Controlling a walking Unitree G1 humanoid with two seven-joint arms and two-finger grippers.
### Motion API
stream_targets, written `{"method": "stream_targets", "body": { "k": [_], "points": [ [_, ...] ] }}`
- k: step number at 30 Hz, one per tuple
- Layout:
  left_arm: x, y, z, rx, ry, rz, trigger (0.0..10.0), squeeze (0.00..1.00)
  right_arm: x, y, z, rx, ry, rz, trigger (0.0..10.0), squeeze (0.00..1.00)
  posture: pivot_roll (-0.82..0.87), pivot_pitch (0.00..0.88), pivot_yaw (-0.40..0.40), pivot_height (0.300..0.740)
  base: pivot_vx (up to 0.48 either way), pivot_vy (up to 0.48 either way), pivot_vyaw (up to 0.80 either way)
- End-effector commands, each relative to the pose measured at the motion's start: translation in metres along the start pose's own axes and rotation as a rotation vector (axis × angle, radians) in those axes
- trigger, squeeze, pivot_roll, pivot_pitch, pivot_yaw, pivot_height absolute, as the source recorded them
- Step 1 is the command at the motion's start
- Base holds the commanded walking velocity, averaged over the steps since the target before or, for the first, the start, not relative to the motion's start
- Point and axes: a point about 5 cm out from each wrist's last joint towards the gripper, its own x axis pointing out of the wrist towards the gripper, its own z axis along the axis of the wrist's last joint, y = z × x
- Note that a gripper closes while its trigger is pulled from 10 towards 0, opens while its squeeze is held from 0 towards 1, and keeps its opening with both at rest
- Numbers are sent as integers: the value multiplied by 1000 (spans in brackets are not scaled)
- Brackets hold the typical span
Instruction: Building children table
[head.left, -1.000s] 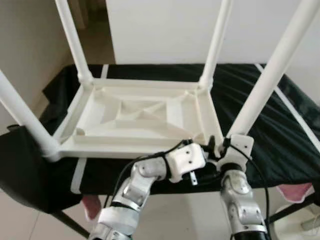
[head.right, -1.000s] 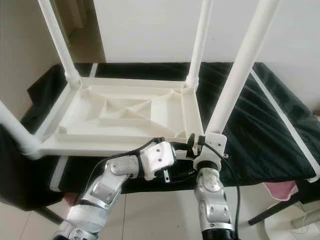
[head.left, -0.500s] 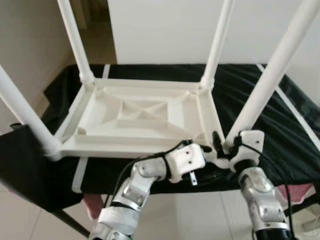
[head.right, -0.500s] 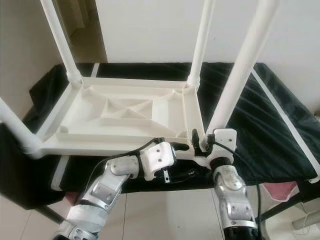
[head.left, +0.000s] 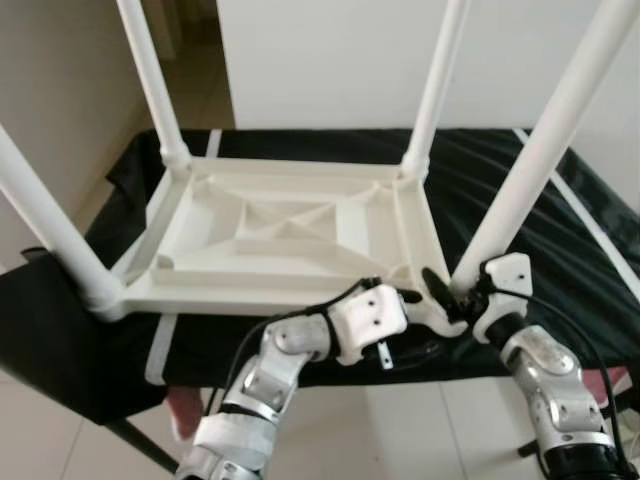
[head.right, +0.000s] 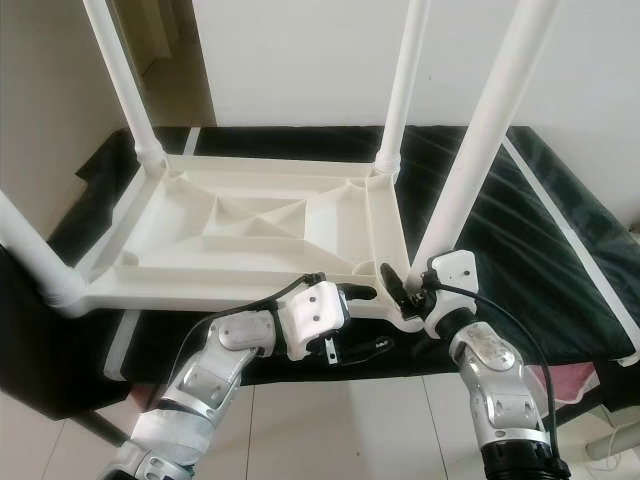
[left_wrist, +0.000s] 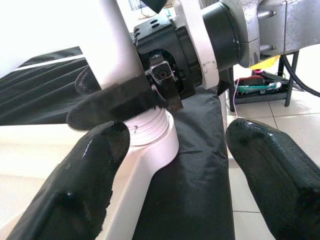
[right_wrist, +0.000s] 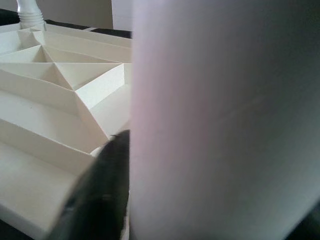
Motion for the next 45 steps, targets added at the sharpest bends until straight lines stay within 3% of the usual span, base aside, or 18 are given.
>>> {"method": "stream_targets", "body": {
  "k": [1,8,9,10,11,17,22,34,45],
  "points": [
    [-1,5,1,-1,4,90,10000,0,1,-1,-3,-2,12,14,0,0,-72,0,-10,740,0,0,0],
    [-2,5,1,-4,6,91,10000,0,-1,0,-9,17,33,32,0,0,-74,0,-9,740,0,0,0],
    [-2,6,1,-5,5,92,10000,0,-2,0,-9,18,37,33,1529,0,-76,0,-7,740,0,0,0],
    [-2,6,1,-5,5,92,10000,0,-2,0,-9,18,37,33,1529,0,-76,0,-7,740,0,0,0],
    [-2,6,2,-6,4,93,10000,0,-2,0,-10,20,42,31,10000,0,-78,0,-7,740,0,0,0],
    [-2,6,1,-9,5,95,10000,0,-3,1,-12,36,51,19,10000,0,-85,0,-5,740,0,0,0],
    [-1,5,1,-19,4,95,10000,0,-4,1,-15,37,78,-87,10000,0,-91,7,-8,740,0,0,0],
    [0,4,2,-31,-2,98,10000,0,-6,8,-11,73,71,-186,10000,0,-103,18,-16,740,0,0,0],
    [2,5,3,-35,-9,102,10000,0,-11,18,-24,121,151,-496,10000,0,-110,18,-20,740,0,0,0]
  ]
}}
